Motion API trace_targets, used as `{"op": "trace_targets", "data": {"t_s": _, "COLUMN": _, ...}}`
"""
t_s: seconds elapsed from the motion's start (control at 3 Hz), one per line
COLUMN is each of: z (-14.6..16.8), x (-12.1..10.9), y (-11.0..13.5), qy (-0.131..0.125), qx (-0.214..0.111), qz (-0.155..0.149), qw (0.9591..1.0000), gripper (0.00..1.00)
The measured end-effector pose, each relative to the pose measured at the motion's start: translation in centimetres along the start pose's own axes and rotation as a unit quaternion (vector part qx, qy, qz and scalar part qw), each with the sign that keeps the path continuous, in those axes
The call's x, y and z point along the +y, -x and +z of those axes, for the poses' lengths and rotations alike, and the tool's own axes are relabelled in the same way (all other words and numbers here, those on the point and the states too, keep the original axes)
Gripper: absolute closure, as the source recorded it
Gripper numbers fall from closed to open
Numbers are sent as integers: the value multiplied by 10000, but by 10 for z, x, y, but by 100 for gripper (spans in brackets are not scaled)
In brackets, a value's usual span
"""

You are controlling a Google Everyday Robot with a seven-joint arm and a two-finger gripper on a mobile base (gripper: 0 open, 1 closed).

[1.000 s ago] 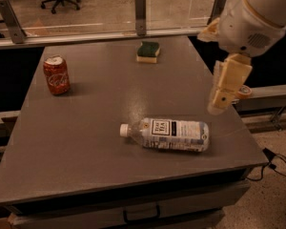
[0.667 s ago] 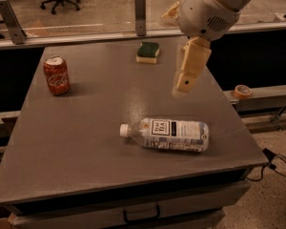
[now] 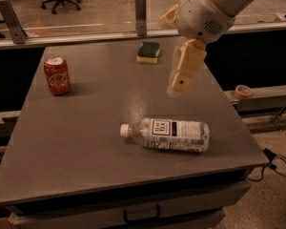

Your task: Move coke can near sponge

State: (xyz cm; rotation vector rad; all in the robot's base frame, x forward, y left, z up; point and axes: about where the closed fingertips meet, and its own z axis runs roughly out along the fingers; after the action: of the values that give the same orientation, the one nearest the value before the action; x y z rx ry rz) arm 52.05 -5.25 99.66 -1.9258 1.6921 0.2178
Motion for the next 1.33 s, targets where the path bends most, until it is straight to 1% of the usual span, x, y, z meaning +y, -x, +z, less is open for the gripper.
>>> {"op": "trace_targets", "data": {"t_s": 0.33, "z": 46, "x": -18, "y": 23, "qy": 120, "qx": -746, "qz": 39, "qw": 9971, "gripper": 0}}
{"op": "trace_targets", "data": {"t_s": 0.67, "z": 95, "x": -38, "y": 50, "qy": 176, "qx": -1529, "qz": 245, "qw": 9878, "gripper": 0}}
{"op": "trace_targets", "data": {"t_s": 1.0, "z": 134, "x": -68, "y": 79, "qy": 79, "qx": -2200, "qz": 554, "qw": 9739, "gripper": 0}}
{"op": "trace_targets", "data": {"t_s": 1.33, "z": 166, "x": -89, "y": 108, "qy": 110, "qx": -2634, "qz": 956, "qw": 9599, "gripper": 0}}
